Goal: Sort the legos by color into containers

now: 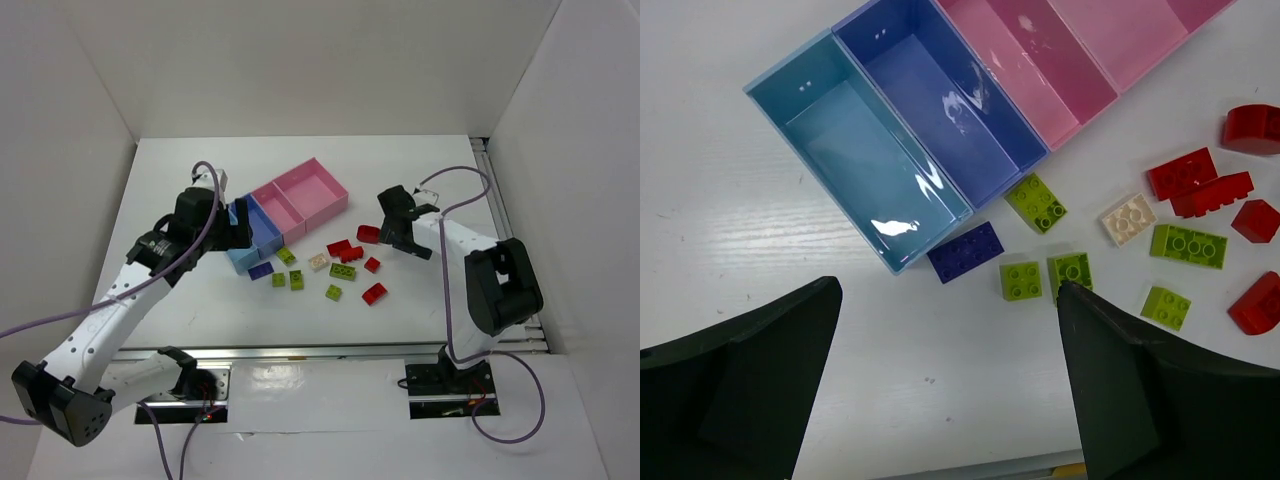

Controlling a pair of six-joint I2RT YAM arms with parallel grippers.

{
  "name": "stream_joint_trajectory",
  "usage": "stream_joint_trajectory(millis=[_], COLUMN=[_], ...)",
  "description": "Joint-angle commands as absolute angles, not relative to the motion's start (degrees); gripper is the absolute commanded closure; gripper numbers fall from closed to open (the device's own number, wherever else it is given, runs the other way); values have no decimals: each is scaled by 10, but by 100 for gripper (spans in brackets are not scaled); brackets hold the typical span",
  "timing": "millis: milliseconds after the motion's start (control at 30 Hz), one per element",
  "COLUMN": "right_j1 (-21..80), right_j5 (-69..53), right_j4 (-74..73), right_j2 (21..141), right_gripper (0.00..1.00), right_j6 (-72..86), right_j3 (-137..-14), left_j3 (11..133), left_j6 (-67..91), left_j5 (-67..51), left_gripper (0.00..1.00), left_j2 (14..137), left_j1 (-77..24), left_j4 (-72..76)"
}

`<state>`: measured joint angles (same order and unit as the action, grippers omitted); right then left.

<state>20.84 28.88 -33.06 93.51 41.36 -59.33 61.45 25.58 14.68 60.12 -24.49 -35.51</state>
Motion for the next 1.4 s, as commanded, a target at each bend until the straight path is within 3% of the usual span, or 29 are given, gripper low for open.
stream_joint_trajectory(millis=[0, 533, 733, 1233, 1300, 1367], right_j1=[224, 253, 301, 259, 244, 236], right_j5=[303, 165, 182, 219, 210, 193], right_j4=[-296, -215, -239, -230, -223, -214], right_j2=[930, 860, 921, 1085, 1091, 1091], right_gripper=[0, 0, 0, 0, 2, 11], right_j6=[394, 200, 162, 114, 109, 109], right_j3=[-582, -525, -553, -696, -704, -709], left_j3=[611, 597, 665, 665, 665, 665], left_j6=[240, 237, 252, 251, 251, 251], left_j5=[143, 185, 161, 171, 171, 171], left_gripper=[0, 0, 0, 0, 0, 0], left_j2=[592, 585, 651, 635, 635, 640], left_j1=[-247, -258, -258, -258, -258, -258], left_j4=[-333, -275, -343, -348, -348, -348])
